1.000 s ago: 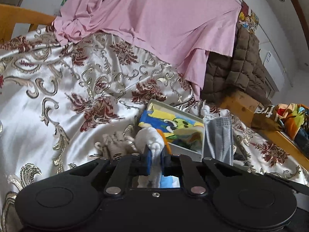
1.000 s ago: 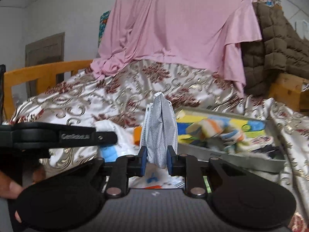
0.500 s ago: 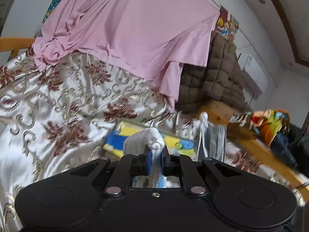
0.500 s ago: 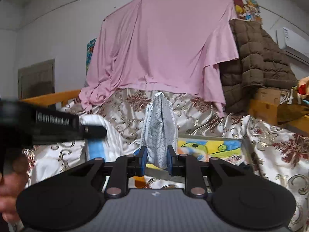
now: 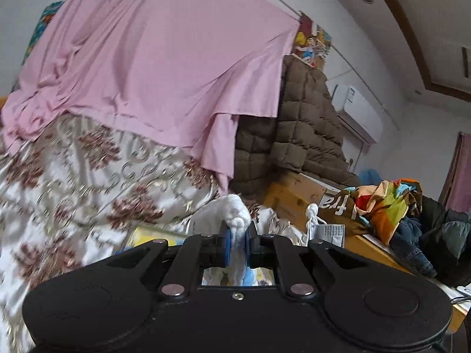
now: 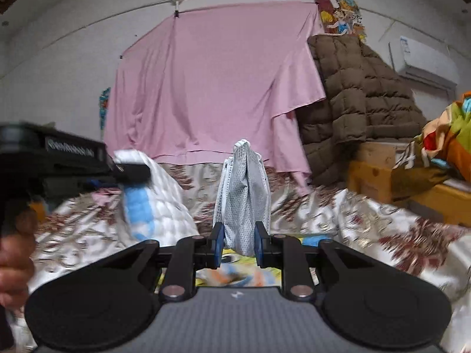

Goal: Organize soft objects
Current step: 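Lift the white cloth and grey mask and carry both over the painted tray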

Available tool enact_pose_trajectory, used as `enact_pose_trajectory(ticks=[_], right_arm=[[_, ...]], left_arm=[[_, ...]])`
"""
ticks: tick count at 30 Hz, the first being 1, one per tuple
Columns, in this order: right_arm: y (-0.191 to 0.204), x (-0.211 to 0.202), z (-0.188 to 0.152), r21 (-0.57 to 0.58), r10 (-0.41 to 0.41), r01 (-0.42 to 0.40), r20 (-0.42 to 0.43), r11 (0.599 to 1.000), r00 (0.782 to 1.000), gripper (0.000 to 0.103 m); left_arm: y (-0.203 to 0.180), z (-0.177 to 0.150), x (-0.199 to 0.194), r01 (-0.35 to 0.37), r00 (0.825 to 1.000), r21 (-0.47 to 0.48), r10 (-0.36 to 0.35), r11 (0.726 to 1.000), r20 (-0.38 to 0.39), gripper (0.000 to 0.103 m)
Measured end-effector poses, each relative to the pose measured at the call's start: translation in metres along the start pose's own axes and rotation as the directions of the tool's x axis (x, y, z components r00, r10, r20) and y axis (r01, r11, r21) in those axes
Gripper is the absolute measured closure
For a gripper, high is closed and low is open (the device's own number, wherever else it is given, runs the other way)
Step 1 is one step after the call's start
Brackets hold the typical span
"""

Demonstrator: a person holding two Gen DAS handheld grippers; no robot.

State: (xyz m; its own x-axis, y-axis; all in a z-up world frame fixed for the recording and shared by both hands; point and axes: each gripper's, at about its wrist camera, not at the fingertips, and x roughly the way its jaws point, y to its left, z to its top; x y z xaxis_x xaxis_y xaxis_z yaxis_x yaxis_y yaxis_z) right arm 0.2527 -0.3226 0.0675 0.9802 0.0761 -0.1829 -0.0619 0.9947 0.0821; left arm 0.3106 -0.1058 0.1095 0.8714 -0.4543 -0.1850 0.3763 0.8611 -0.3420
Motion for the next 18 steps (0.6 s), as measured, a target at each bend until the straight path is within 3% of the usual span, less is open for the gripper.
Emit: enact_pose_trajectory(ticks=[4,11,18], right_arm=[[-0.030,0.028,-0.013,0.086,-0.020,0.019,0.004,0.996,1.000,0.079],[-0.053,0.063,-0.038,0.101,-0.036,0.036,-0.001,0.994,0.999,0.080],[-0.073,0.096,-0.045,0.110,-0.024,0.027,-0.026,0.994,0.999,0.079]], left_arm=[[-0.009,0.002,0.042,0.020,1.000,0.031,-0.019,0.999,-0.023,0.093],[-0.025,-0.011,0.110,0.076,0.996,0.068,-0.072,0.995,-0.053,0.093],[-0.028,-0.040,0.169,0.064,0.995,0.052,-0.059,0.997,-0.086,0.093]])
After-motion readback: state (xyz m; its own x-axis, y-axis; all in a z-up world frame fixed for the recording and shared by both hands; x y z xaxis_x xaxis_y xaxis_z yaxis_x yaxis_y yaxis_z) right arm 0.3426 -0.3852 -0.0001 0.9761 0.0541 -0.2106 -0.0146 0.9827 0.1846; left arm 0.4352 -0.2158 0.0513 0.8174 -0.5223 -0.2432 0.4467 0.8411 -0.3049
